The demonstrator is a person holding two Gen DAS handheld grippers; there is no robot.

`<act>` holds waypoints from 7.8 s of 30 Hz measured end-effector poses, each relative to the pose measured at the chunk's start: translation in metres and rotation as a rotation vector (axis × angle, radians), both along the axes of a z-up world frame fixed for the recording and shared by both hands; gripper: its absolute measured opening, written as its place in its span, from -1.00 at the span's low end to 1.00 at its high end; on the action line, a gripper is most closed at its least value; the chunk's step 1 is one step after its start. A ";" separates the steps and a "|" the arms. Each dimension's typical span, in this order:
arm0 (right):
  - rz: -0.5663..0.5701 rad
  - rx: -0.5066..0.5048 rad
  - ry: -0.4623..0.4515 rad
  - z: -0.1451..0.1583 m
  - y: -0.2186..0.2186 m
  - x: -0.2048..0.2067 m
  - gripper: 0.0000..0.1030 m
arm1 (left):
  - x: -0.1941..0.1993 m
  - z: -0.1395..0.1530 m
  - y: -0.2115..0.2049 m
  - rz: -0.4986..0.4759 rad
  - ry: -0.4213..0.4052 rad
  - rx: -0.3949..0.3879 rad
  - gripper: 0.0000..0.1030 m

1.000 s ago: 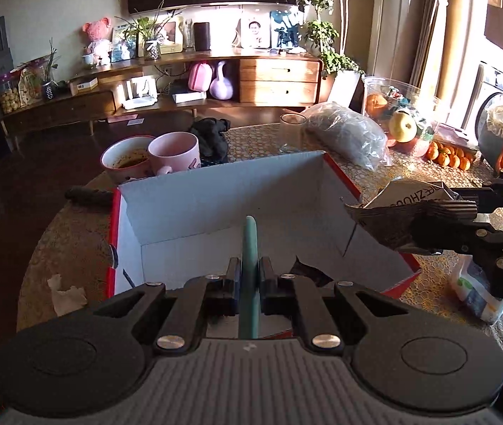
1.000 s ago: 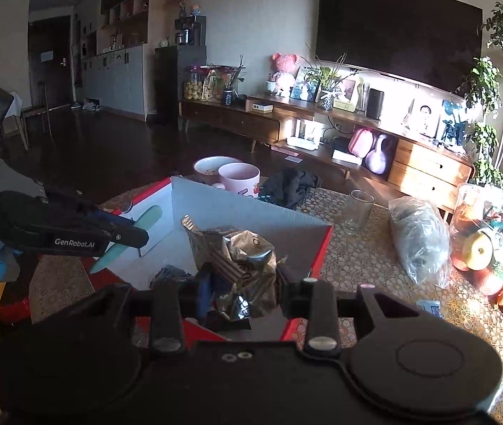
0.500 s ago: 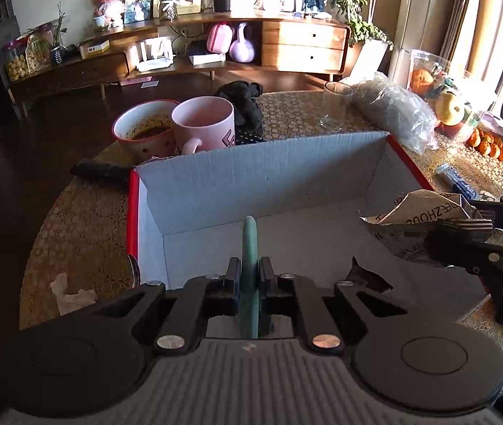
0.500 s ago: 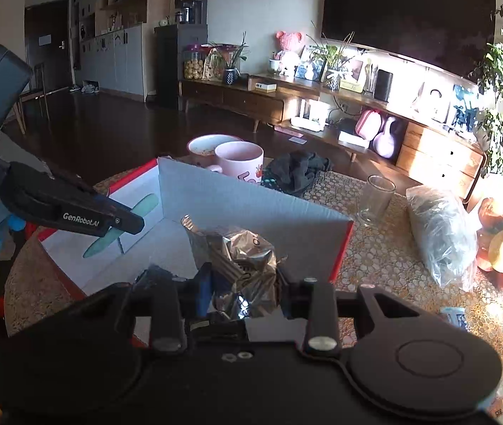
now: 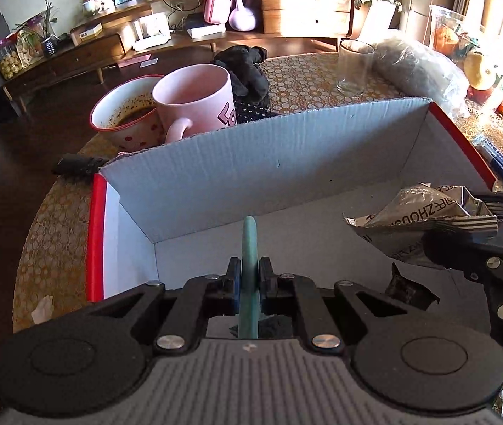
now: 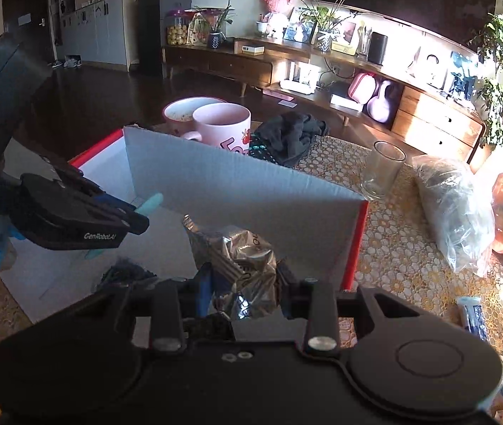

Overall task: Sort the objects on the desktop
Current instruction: 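Release the foil packet from the right tool into the box while the left tool releases the teal stick, then move both open tools back from the box to the items on the table, then grasp the white-and-grey bag with the left tool while the right tool grasps the tan potato toy, then carry the bag with the left tool while the right tool carries the potato toy over the box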

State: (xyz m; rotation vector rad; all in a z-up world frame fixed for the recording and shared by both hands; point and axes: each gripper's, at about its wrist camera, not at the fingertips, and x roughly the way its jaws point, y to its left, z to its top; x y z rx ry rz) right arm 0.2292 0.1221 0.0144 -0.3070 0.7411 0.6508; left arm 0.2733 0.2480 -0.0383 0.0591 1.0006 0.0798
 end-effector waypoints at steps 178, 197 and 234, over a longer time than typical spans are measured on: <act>-0.623 0.093 -0.150 -0.059 -0.447 -0.068 0.96 | -0.126 -0.074 -0.385 -0.425 -0.257 0.002 0.99; -0.627 0.077 -0.109 -0.084 -0.448 -0.029 0.59 | -0.120 -0.074 -0.388 -0.435 -0.305 0.018 0.26; -0.582 0.123 -0.100 -0.036 -0.407 -0.095 -0.07 | -0.153 -0.029 -0.367 -0.419 -0.357 -0.046 -0.62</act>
